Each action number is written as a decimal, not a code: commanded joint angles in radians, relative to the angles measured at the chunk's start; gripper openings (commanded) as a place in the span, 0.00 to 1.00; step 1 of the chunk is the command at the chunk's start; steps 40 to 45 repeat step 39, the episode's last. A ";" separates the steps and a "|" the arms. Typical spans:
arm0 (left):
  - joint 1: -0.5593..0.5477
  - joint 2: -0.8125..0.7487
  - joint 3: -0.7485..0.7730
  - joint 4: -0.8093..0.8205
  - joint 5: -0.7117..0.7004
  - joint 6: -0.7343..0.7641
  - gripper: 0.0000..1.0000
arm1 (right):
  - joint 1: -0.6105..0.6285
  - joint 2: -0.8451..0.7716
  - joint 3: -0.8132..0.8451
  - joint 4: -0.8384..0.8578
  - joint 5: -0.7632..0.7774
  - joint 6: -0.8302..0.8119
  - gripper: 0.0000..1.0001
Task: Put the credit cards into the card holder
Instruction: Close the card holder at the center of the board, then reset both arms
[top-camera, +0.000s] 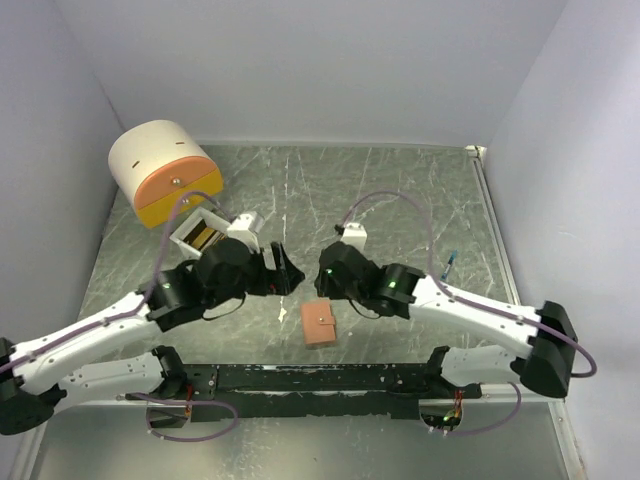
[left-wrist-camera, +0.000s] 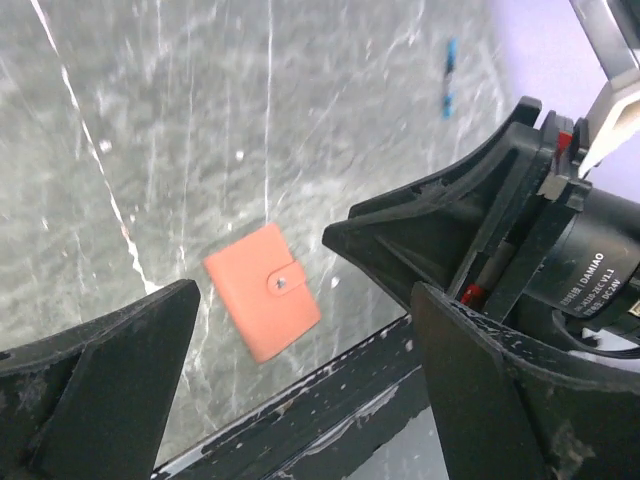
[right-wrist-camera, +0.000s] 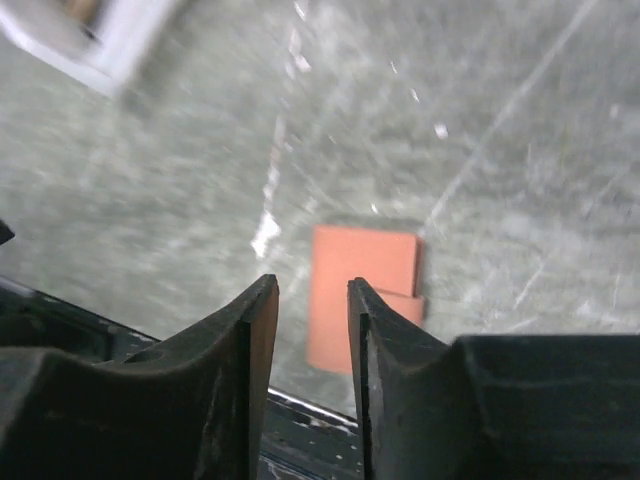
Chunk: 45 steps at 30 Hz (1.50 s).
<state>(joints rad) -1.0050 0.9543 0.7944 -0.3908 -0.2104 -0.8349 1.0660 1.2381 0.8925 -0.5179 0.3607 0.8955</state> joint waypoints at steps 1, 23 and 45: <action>0.003 -0.058 0.179 -0.222 -0.130 0.095 1.00 | -0.001 -0.084 0.119 -0.092 0.107 -0.063 0.44; 0.003 -0.382 0.101 -0.237 -0.195 0.145 0.99 | -0.001 -0.407 0.043 -0.060 0.213 -0.032 1.00; 0.003 -0.313 0.098 -0.251 -0.188 0.128 1.00 | -0.001 -0.369 0.058 -0.071 0.200 -0.033 1.00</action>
